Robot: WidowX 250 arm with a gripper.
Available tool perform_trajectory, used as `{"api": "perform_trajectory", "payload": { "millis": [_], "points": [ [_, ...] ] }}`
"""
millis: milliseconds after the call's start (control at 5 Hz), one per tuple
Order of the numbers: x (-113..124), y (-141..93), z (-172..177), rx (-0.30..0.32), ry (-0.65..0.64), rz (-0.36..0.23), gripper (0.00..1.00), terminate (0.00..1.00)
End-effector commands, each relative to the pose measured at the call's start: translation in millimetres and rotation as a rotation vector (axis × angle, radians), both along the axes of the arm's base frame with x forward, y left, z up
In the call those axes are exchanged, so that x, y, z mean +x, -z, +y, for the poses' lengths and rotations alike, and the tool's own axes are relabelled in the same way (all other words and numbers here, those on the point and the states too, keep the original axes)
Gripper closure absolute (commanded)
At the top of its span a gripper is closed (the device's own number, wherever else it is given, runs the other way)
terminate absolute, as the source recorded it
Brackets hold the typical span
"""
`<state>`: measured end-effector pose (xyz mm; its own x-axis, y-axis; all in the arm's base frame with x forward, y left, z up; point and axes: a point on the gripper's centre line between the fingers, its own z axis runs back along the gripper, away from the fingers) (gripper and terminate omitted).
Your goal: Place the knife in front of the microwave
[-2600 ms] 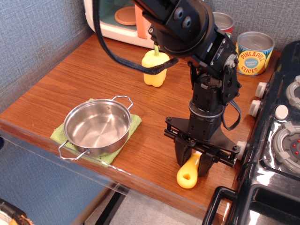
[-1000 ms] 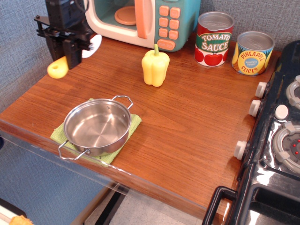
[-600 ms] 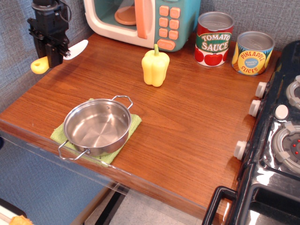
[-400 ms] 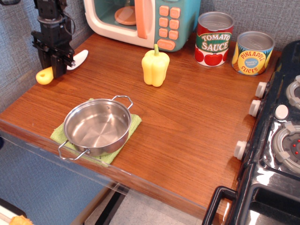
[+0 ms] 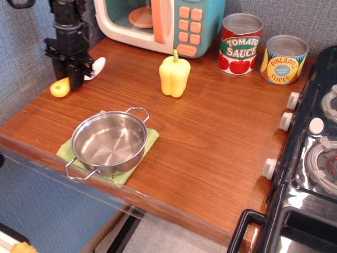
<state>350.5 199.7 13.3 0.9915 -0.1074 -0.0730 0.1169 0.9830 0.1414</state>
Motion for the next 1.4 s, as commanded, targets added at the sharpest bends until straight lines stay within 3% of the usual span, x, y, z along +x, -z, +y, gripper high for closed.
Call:
{"api": "perform_trajectory", "payload": {
  "millis": [0, 200, 400, 600, 800, 1000, 1200],
  "points": [
    [5, -16, -19, 0.016, 0.046, -0.032, 1.0, 0.0],
    [2, -14, -17, 0.019, -0.033, -0.009, 0.0, 0.0],
    [0, -16, -17, -0.006, -0.057, -0.014, 0.0, 0.0],
    [-5, -35, -23, -0.01, -0.068, -0.046, 0.0, 0.0],
    [-24, -72, -34, -0.019, -0.099, -0.128, 0.0, 0.0],
    [-40, -88, -45, -0.019, -0.117, -0.147, 0.0, 0.0],
    [-48, -91, -61, -0.041, -0.099, -0.139, 0.0, 0.0]
  ]
}}
